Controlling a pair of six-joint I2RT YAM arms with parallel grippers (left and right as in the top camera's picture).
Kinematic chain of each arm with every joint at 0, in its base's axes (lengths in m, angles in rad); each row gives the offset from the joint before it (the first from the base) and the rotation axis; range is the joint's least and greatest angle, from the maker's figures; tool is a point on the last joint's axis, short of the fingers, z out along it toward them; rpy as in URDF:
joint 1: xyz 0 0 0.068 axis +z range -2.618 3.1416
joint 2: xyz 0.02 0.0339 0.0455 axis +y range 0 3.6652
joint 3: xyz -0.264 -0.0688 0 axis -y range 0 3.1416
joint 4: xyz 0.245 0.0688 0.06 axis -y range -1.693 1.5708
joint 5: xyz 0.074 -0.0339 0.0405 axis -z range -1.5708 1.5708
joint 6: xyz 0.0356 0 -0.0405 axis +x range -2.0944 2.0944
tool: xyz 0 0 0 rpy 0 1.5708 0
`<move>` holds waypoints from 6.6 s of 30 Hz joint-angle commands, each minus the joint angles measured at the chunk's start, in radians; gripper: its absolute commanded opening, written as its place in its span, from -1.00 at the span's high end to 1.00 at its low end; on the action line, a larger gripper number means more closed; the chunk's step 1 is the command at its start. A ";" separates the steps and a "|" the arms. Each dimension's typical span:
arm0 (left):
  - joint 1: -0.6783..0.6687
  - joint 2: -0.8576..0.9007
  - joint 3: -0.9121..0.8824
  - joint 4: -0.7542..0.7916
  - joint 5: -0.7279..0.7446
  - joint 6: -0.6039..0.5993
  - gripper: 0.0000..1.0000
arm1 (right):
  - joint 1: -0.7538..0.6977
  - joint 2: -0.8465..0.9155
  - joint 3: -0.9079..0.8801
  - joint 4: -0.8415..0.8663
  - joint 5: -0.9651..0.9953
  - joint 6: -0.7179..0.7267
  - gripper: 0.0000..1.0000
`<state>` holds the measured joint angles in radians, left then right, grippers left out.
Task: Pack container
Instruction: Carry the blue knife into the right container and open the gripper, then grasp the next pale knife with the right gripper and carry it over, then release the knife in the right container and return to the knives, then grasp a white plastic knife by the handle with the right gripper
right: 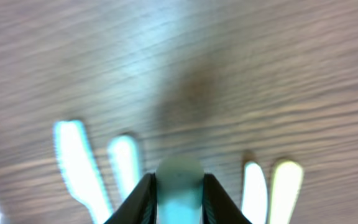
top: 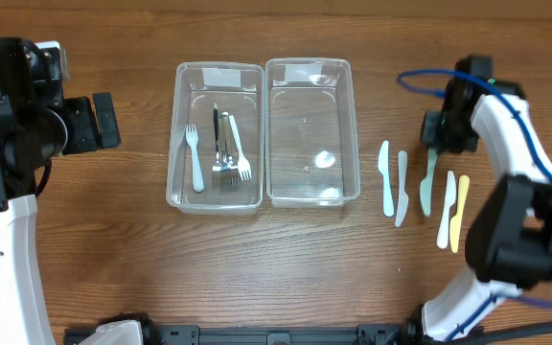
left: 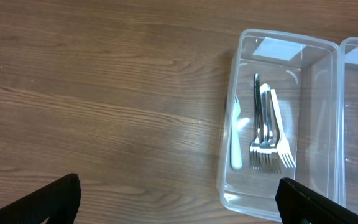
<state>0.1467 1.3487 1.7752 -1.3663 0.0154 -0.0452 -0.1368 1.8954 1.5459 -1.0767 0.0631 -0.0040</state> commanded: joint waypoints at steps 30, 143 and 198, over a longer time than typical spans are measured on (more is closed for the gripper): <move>0.010 0.006 -0.007 -0.018 0.008 0.023 -1.00 | 0.490 -0.023 0.447 -0.047 0.108 0.232 -0.61; 0.010 0.006 -0.007 -0.051 0.011 0.042 -1.00 | 0.057 -0.145 0.190 -0.291 -0.023 0.393 -1.00; 0.010 0.006 -0.007 -0.055 0.012 0.042 -1.00 | 0.187 -0.116 -0.584 0.212 -0.062 0.291 0.40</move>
<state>0.1467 1.3487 1.7733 -1.4220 0.0154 -0.0227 0.0475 1.7576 0.9787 -0.8696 0.0265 0.2874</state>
